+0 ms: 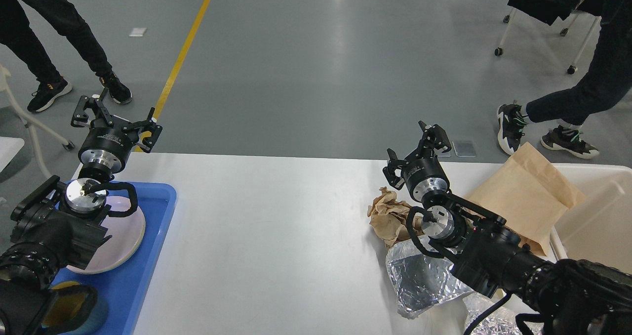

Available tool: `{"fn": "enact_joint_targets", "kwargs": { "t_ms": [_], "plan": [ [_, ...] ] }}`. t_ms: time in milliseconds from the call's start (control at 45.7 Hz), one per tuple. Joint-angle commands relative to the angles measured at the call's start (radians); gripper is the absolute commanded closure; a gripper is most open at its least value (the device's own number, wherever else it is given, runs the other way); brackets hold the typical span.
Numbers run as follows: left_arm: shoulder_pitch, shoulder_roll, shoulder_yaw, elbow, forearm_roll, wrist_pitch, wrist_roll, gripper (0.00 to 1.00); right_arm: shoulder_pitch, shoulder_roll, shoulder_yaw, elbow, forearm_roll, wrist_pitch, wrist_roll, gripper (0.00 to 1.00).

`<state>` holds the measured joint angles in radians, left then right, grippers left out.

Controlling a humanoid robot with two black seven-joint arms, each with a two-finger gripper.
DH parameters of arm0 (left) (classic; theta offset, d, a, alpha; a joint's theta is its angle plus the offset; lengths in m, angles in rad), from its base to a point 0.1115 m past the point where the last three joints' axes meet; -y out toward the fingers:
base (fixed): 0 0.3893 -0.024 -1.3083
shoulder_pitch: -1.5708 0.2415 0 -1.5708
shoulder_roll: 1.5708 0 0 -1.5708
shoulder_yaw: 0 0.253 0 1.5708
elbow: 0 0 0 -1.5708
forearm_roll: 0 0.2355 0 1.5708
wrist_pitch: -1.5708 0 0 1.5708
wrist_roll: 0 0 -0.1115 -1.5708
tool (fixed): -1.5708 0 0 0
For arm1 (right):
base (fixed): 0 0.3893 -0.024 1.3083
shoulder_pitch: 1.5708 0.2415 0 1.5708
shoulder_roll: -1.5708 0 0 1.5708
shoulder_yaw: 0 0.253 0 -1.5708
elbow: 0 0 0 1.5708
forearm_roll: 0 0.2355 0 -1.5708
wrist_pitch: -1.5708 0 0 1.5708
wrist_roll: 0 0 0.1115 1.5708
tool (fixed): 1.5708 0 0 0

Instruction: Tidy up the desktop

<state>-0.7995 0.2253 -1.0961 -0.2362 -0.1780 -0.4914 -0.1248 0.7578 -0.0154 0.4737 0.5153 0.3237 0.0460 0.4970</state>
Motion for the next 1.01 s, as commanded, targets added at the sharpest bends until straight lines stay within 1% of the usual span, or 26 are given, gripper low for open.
{"fn": "enact_joint_targets", "kwargs": {
  "t_ms": [0,131,241,985],
  "plan": [
    [0.020,0.006,-0.001,0.000,0.000,-0.009,-0.007,0.04,0.000,0.000,0.000,0.000,0.000,0.000,0.000,0.00],
    [0.042,0.003,-0.002,0.000,0.000,-0.009,-0.029,0.04,0.000,0.000,0.000,0.000,0.000,0.000,0.000,0.00],
    [0.079,-0.011,-0.001,0.000,0.000,-0.012,-0.029,0.04,0.000,0.000,0.000,0.000,0.000,0.000,0.000,0.00],
    [0.098,-0.024,-0.019,0.000,-0.006,-0.021,-0.033,0.04,0.000,0.000,0.000,0.000,0.000,0.000,0.000,0.00]
  ]
}}
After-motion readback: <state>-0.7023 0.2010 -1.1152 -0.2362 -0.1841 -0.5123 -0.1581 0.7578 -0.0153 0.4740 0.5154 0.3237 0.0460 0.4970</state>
